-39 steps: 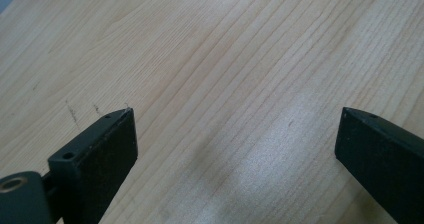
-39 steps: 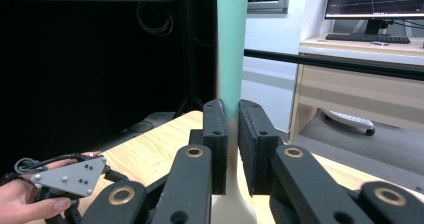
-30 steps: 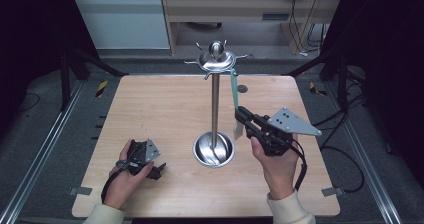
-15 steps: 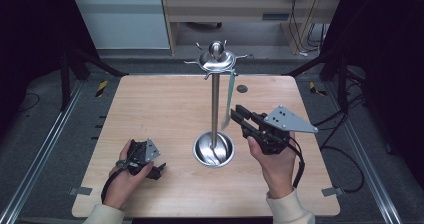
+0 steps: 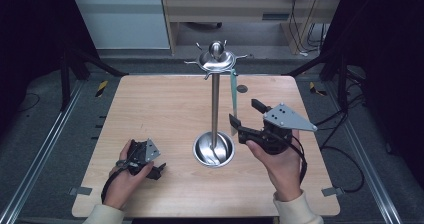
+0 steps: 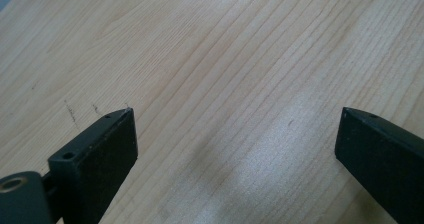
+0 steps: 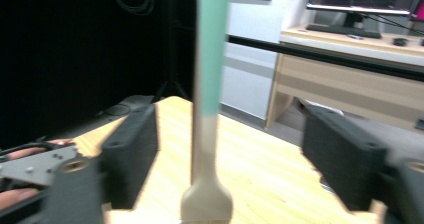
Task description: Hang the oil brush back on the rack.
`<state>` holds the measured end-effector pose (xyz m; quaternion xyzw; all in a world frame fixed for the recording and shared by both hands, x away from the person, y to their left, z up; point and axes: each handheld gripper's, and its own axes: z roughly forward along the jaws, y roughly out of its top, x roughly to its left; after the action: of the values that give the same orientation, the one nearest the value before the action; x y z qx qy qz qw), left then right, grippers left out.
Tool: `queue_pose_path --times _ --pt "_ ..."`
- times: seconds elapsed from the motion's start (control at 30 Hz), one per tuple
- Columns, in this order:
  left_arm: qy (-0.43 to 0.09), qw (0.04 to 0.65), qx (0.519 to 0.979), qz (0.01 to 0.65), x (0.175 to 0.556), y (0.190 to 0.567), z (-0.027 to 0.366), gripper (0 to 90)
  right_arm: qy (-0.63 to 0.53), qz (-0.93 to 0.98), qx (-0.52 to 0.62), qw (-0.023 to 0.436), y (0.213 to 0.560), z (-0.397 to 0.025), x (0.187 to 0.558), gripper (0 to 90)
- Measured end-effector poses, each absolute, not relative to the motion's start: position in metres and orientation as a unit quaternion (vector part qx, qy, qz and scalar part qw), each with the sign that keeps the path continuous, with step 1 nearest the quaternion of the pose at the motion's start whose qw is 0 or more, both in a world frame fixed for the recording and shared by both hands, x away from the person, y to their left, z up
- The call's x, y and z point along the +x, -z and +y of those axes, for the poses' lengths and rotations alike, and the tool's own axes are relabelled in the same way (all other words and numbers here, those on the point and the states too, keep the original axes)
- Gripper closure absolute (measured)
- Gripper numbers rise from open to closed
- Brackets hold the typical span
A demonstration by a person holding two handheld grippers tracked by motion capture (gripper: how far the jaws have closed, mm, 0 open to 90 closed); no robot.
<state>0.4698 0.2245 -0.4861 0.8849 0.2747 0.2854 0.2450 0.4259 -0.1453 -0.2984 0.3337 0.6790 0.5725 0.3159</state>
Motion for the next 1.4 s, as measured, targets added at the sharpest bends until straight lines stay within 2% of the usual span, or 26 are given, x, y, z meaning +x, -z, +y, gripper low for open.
queue_pose_path --times 0.2,0.4,1.1,1.4 --pt "-0.284 0.245 0.885 0.276 0.47 0.486 0.224 3.1 -0.558 0.681 0.343 0.328 0.298 -0.151 0.427 10.4" --pt "-0.285 0.245 0.884 0.276 0.47 0.486 0.224 3.1 -0.548 0.684 0.345 0.337 0.297 -0.158 0.427 6.2" --pt "-0.286 0.249 0.883 0.278 0.471 0.485 0.225 3.1 -0.53 0.679 0.381 0.337 0.308 -0.194 0.433 4.7" --pt "-0.287 0.249 0.883 0.276 0.471 0.485 0.225 3.1 -0.494 0.683 0.429 0.324 0.334 -0.213 0.45 6.0"
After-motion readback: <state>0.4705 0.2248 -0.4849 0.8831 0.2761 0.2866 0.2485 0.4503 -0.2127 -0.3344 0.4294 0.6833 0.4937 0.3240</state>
